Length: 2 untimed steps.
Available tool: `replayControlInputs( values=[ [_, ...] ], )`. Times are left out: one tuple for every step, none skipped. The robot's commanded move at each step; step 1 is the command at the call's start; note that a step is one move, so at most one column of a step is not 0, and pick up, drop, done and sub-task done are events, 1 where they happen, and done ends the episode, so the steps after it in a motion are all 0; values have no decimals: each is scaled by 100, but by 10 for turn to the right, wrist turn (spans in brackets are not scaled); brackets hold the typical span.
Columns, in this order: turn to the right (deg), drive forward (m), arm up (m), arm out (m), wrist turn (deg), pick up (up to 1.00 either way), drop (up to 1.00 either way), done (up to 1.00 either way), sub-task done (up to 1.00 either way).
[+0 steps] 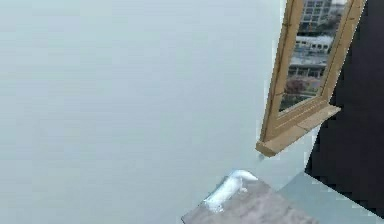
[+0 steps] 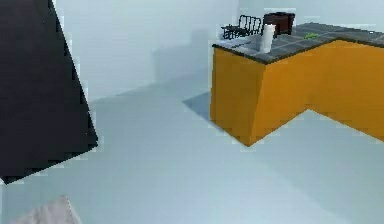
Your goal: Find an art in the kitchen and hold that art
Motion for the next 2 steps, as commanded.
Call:
replayControlInputs(
  values=[
    [-450, 0, 0, 0, 0, 0, 0, 0, 0],
    [-300, 0, 0, 0, 0, 0, 0, 0, 0]
  ],
)
